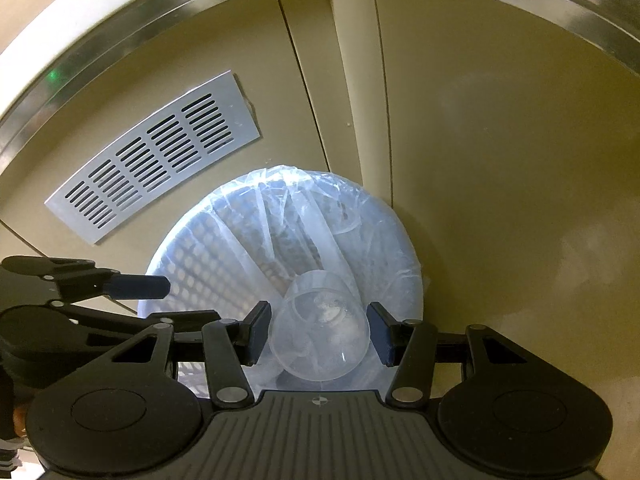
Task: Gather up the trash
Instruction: 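Carry the tissue and cup over the wastebasket and open both tools, then raise both tools back toward the counter litter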
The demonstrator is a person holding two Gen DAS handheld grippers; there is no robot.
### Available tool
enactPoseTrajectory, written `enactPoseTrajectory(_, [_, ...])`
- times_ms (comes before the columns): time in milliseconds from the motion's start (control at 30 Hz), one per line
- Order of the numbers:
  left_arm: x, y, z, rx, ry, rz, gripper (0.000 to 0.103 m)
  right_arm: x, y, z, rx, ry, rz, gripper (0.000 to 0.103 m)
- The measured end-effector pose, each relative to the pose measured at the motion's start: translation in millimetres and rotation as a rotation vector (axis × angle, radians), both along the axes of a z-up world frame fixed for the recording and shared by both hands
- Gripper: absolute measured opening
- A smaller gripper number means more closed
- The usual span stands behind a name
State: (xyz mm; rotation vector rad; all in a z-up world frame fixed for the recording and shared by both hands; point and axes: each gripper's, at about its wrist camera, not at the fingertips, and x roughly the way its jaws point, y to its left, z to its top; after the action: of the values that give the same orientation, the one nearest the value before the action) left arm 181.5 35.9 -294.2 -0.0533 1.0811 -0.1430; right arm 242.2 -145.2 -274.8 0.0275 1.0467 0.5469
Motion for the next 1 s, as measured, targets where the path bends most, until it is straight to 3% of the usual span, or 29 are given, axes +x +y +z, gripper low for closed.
enactPoseTrajectory(267, [-7.7, 5.5, 1.1, 0.005, 0.007, 0.028, 0.056, 4.6, 4.6, -4.2, 0.041, 0.015, 0.007, 0.053])
enactPoseTrajectory(500, [-16.2, 8.5, 11.4, 0.002, 0.001, 0.047, 0.056, -0.1, 3.5, 3.2, 0.041, 0.029, 0.014, 0.060])
enactPoseTrajectory(633, [-22.9, 7.3, 20.6, 0.001, -0.002, 0.063, 0.056, -6.8, -2.6, 10.6, 0.043, 0.031, 0.016, 0.065])
enactPoseTrajectory(1000, [-49.8, 4.7, 56.7, -0.010, -0.010, 0.116, 0.056, -28.9, -17.7, 45.3, 0.049, 0.034, 0.040, 0.066])
